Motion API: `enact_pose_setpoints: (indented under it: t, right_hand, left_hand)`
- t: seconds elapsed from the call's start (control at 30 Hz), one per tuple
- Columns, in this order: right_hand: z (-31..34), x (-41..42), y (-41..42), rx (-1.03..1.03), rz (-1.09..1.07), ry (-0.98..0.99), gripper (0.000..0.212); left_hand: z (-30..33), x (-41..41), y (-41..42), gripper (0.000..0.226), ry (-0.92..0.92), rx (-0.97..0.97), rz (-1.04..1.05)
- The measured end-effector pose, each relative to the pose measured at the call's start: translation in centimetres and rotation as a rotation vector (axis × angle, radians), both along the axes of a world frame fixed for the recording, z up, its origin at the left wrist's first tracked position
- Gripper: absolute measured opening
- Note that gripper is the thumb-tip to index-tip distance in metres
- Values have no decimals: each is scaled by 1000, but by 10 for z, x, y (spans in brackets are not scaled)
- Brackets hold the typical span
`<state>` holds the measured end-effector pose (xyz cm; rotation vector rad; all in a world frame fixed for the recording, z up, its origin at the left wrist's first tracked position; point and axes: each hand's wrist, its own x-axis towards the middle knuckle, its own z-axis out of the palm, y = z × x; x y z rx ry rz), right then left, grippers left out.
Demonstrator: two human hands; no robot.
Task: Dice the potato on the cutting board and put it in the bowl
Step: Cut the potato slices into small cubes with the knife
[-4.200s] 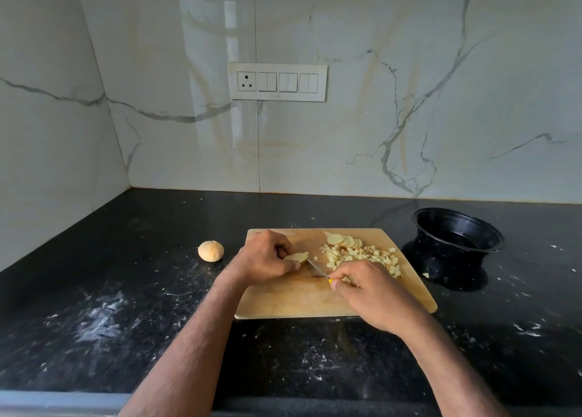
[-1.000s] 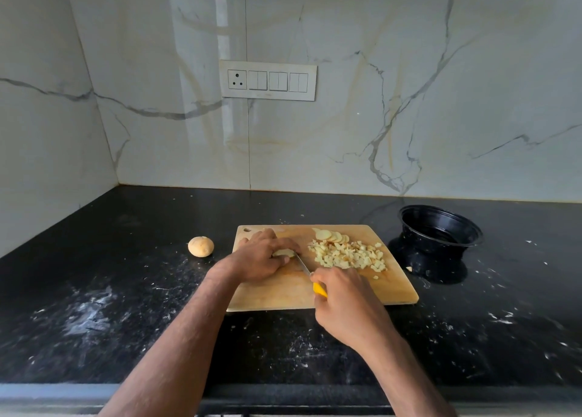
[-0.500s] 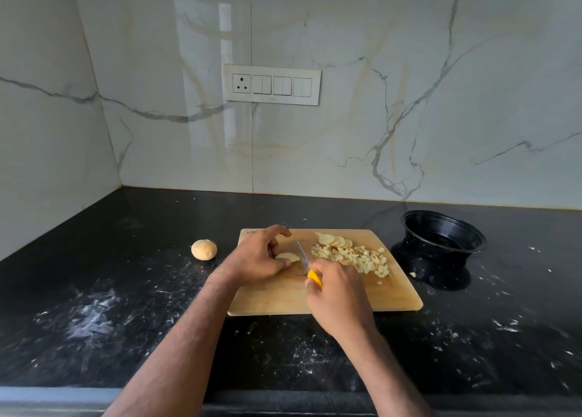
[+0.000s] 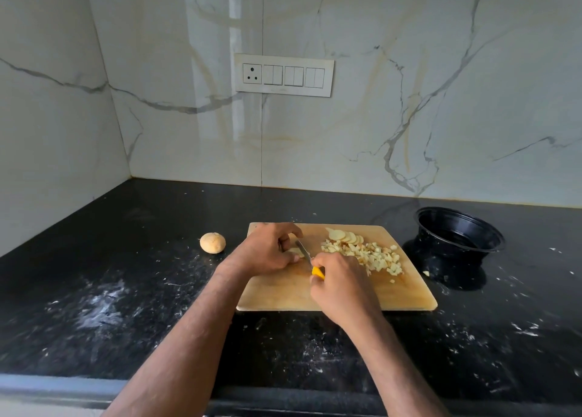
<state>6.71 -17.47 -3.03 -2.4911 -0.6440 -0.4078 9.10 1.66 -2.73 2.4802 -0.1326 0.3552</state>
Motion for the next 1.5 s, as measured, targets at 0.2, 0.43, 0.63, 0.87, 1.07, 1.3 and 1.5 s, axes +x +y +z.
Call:
enact_pose_setpoints:
  t: [0.2,0.43,0.63,0.87,1.07,1.3,1.5]
  right_hand:
    - [4,1,5,-64,-3,-10,25]
    - [1,-15,-6,-98,56,-30,27]
    - [-7,-33,-32,-58,93,10,29]
    - [3,-29,-45,90,-17,18,22]
    - [0,-17,-10,124,-15,-6,27]
    - [-7,-12,5,63,-19,-51,28]
    - [-5,-5,4,23,-11,-38,31]
  left_hand:
    - [2,0,-3,38,32,168,-91]
    - [2,-1,-4,32,98,199,-107]
    - [3,-3,-6,31,108,203,-97]
    - [2,-6,-4,38,82,73,-71]
    - [-1,-4,3,54,15,-89,46]
    - [3,-6,2,52,-1,-85,50]
    - [9,-7,0,58,50,-72,50]
